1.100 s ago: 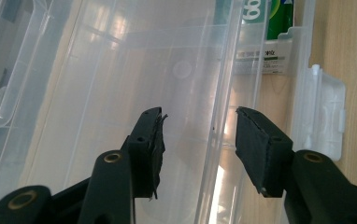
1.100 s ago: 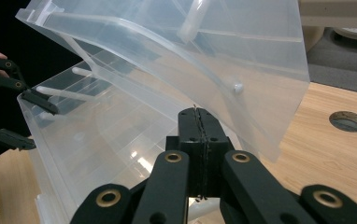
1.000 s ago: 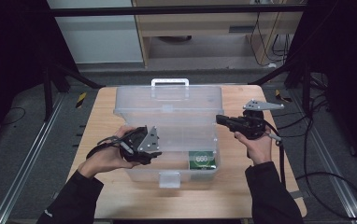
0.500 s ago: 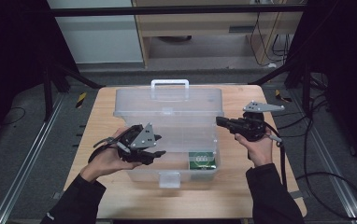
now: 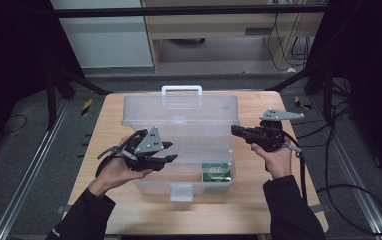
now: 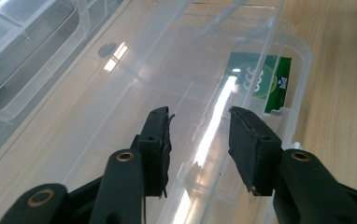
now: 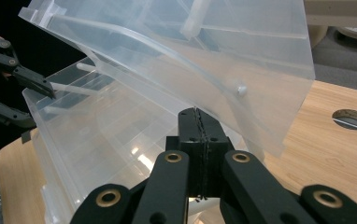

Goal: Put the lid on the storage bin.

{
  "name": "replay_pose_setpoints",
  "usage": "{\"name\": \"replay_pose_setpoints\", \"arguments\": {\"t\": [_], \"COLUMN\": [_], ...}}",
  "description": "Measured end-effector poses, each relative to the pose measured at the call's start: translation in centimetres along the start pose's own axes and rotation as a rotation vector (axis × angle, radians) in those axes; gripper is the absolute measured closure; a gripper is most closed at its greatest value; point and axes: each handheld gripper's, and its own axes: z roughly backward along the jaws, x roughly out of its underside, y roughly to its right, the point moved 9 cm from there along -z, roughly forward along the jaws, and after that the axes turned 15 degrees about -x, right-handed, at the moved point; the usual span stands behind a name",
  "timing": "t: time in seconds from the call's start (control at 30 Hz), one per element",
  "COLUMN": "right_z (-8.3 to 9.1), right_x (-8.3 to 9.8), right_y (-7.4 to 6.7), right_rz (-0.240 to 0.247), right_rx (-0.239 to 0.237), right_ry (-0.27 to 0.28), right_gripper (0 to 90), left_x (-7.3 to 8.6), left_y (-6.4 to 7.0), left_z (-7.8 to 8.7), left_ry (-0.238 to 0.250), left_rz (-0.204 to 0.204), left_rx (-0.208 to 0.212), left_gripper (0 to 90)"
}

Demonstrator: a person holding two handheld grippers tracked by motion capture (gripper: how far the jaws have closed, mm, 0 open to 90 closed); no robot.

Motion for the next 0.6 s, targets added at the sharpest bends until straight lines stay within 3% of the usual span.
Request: {"name": "replay_pose_setpoints", "arguments": {"t": [0.3, 0.6], "right_z": [0.0, 0.01], "right_x": [0.02, 0.03], "right_y": [-0.01, -0.01], "right_rz": [0.0, 0.002], "right_rx": [-0.001, -0.002], "right_ry": [-0.002, -0.003], "right_gripper": [90.0, 90.0], "left_x": [-0.27, -0.18], "left_y": [0.14, -0.41], "left_z": [0.2, 0.36], "left_ry": [0.009, 0.014], "left_rz": [0.019, 0.045], "left_rx": [0.014, -0.021], "left_gripper": [62.0, 65.5]}}
